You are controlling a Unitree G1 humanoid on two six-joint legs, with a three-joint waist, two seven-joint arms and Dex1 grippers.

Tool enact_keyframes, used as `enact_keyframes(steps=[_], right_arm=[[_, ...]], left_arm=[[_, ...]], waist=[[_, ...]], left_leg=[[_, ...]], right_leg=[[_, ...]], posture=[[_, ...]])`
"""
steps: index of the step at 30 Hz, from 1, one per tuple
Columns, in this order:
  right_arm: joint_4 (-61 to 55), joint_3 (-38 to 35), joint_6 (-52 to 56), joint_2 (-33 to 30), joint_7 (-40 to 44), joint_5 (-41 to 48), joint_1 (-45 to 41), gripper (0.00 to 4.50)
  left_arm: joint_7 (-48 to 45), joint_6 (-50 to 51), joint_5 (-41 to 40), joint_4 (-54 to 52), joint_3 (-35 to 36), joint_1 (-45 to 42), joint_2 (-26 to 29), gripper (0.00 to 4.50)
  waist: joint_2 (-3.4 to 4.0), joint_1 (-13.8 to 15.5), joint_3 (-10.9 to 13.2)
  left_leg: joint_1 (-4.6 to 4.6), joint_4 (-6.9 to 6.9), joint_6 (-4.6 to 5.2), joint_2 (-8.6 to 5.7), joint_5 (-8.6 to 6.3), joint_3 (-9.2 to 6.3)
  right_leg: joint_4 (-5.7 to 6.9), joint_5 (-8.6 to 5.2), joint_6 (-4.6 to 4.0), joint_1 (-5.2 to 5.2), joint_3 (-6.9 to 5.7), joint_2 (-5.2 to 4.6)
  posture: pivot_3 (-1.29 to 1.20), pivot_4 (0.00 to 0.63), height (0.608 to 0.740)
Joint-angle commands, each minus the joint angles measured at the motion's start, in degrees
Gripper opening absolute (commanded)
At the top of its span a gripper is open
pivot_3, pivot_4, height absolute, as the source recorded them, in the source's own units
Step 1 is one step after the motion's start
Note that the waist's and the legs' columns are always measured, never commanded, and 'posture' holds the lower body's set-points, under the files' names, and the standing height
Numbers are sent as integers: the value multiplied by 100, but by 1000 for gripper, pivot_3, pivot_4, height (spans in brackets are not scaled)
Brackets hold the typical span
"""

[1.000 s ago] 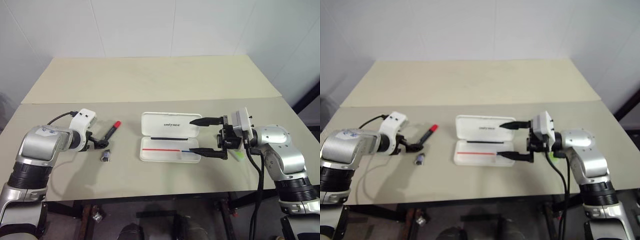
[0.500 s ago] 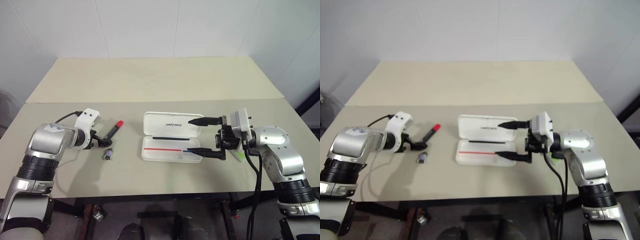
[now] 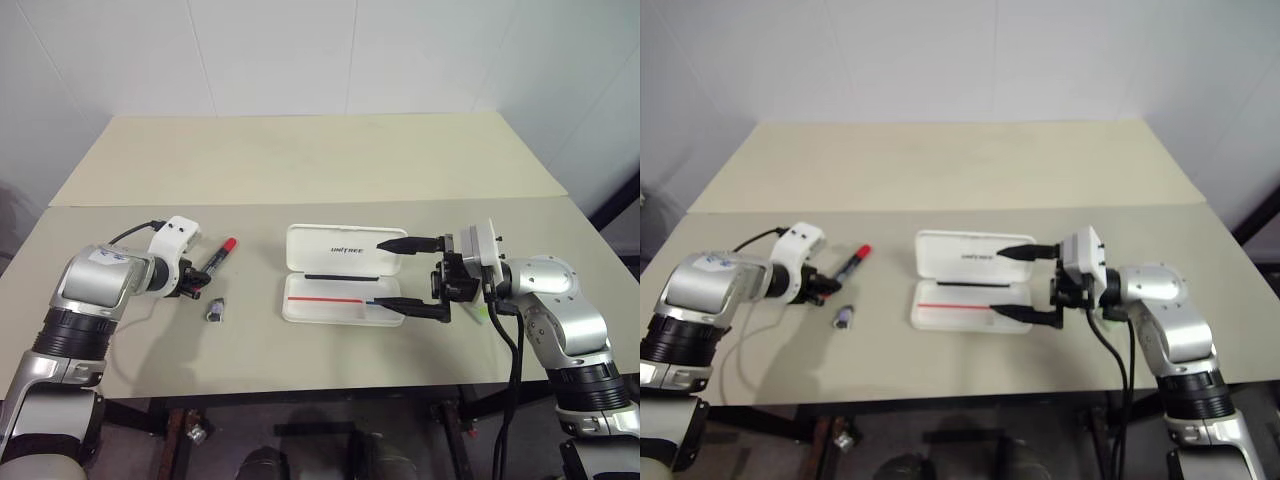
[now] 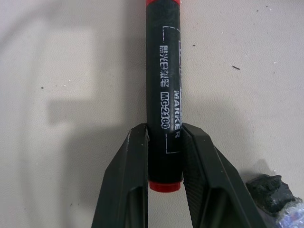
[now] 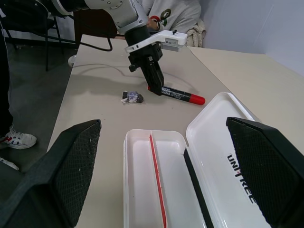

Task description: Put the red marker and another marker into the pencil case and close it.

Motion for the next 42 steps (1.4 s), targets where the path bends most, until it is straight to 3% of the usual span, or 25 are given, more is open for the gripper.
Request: enact_keyframes(steps=[1, 3, 13, 19, 27, 36, 42], right_arm=[[-105, -93, -96, 23, -31, 19, -105, 4500], [-79, -85, -101, 23, -24, -1, -120, 4500], [220, -110, -153, -14, 76, -100, -237, 4500], [442, -164, -231, -90, 154, -188, -259, 4500], [483, -325, -277, -288, 89, -236, -129, 4500], [-4, -579, -130, -486, -218, -176, 364, 4500], [-312, -745, -30, -585, -389, -141, 684, 4500]], left_arm=[[-250, -397, -13, -264, -15, 168, 130, 589], [-493, -943, 11, -534, -46, 320, 287, 589], [-923, -2585, -596, -1323, 1471, 1147, 236, 589], [-2130, -3151, -1472, -2166, 1884, 1705, 396, 589], [-3278, -3752, -1432, -2393, 924, 1400, 595, 589], [-3699, -4481, -453, -1122, -575, -114, -55, 589], [-3785, -4861, 236, -151, -1137, -787, -451, 589]], waist=[[0, 0, 0], [0, -15, 0], [-2, -41, 1], [-2, -37, 1], [-2, -20, 1], [-2, -25, 1], [-2, -24, 1]], left_leg=[[0, 0, 0, 0, -1, 2], [0, 0, 0, 1, -1, 3], [0, -11, 1, 8, -4, 14], [-1, -11, 5, 10, -8, 24], [0, -10, 6, 5, -10, 49], [-3, -10, -1, 9, -12, 68], [-3, -8, -4, 15, -14, 73]], right_leg=[[0, 0, 0, 0, 0, -2], [0, 0, 0, -1, -2, -2], [-7, -1, -1, -8, -4, -15], [-13, 0, -1, -9, -3, -17], [-18, 0, 0, -8, -1, -12], [-27, 0, 2, -7, 10, 21], [-29, -1, 3, -9, 13, 29]], posture=[[0, 150, 740], [0, 150, 740], [0, 150, 740], [0, 150, 740], [0, 150, 740], [0, 150, 740], [0, 150, 740]])
